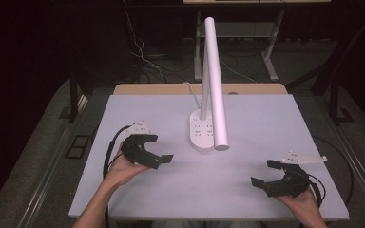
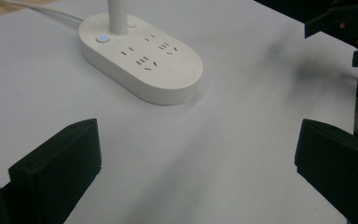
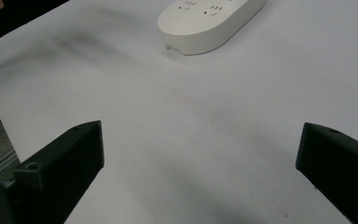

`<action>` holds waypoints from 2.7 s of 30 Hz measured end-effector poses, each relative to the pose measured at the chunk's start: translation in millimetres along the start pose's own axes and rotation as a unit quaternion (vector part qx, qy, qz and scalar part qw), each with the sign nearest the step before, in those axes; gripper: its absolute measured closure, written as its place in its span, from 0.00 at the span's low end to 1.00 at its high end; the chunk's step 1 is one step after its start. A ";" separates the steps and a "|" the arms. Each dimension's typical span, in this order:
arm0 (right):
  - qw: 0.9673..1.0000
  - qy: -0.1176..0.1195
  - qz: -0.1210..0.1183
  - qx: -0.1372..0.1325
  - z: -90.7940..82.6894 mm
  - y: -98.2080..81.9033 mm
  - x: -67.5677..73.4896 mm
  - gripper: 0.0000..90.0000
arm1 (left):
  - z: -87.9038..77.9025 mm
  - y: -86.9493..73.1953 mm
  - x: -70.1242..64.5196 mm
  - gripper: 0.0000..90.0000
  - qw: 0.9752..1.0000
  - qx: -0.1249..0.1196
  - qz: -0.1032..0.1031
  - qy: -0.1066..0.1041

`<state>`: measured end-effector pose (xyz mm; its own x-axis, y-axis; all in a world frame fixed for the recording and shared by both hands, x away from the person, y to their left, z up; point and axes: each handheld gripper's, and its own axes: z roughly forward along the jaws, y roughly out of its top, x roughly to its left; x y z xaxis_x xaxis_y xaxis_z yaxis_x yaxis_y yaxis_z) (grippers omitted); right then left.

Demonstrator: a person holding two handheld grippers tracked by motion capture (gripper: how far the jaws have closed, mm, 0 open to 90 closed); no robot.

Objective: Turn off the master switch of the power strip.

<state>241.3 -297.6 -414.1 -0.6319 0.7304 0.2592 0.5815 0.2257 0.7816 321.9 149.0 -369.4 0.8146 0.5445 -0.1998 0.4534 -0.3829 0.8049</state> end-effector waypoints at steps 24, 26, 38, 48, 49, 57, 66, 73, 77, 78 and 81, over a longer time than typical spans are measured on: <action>1.000 -0.002 -0.001 0.000 -0.3 -0.5 0.4 0.00 | 15.1 35.5 18.6 0.00 0.999 0.028 0.019 0.011; 1.000 -0.002 0.000 0.000 -0.3 -0.6 0.3 0.00 | 16.1 39.1 20.5 0.00 0.999 0.028 0.020 0.012; 1.000 -0.001 -0.003 -0.002 -0.9 -1.0 -0.5 0.00 | 27.8 53.5 27.3 0.00 0.998 0.045 0.029 0.014; 1.000 -0.001 -0.001 0.002 -0.5 -0.9 -0.1 0.00 | 37.4 60.6 38.2 0.00 0.998 0.054 0.030 0.020; 1.000 -0.001 -0.001 0.001 -0.5 -1.0 -0.1 0.00 | 37.9 61.5 39.9 0.00 0.998 0.054 0.031 0.020; 1.000 -0.001 -0.002 0.000 -0.7 -1.1 -1.0 0.00 | 43.5 70.3 47.4 0.00 0.998 0.058 0.025 0.017; 1.000 -0.002 -0.002 -0.001 -1.2 -0.9 -0.9 0.00 | 51.9 77.9 55.9 0.00 0.998 0.057 0.017 0.023; 1.000 -0.003 -0.002 -0.001 -1.2 -1.0 -1.2 0.00 | 57.7 84.2 63.0 0.01 0.997 0.066 0.015 0.026; 1.000 -0.002 -0.003 0.000 -0.7 -1.0 -0.6 0.00 | 63.3 87.7 65.4 0.01 0.998 0.061 0.009 0.027; 1.000 -0.002 -0.003 -0.001 -0.7 -1.0 -0.6 0.00 | 64.7 88.4 66.2 0.01 0.998 0.059 0.008 0.027; 1.000 -0.002 -0.002 -0.001 -1.0 -1.1 -0.9 0.00 | 67.8 91.1 67.8 0.01 0.998 0.055 0.006 0.029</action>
<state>240.7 -299.3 -414.7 -0.6324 0.7319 0.2537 0.5773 0.2269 0.7844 443.0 100.4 -347.5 0.7995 0.5805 -0.1545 0.4832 -0.4685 0.7396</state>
